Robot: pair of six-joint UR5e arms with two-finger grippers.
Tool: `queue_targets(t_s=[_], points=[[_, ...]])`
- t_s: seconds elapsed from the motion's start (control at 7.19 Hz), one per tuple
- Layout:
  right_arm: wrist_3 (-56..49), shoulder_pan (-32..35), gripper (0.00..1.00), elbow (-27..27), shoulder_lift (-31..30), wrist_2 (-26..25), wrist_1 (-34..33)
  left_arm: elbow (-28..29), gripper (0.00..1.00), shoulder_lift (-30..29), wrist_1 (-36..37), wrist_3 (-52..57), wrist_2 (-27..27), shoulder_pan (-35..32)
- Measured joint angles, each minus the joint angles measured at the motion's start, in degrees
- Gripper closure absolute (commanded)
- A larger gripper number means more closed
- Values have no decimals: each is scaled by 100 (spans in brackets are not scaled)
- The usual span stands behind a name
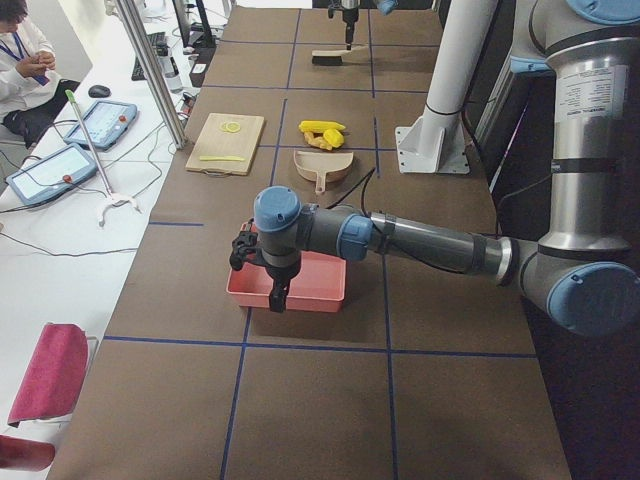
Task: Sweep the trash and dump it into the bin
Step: 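Reach the left gripper down and grasp the beige dustpan handle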
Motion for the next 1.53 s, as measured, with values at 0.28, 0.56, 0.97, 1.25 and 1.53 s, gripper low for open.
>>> queue_targets(t_s=[0.28,0.56,0.97,1.25,1.53], points=[[42,-305,2,-18,-8,-196,2,-555,2,-376,18,-130,-7,1265],[45,-524,5,-44,-24,-342,7,-740,1,-1178,76,-149,285,2143],[43,-590,28,-164,-54,-362,24,-740,0,-1973,51,-125,1861,3448],[25,-633,48,-180,-45,-364,26,-543,0,-2302,26,57,2192,4023],[0,-687,88,-182,-32,-365,26,-237,1,-2550,19,1246,2224,4195]])
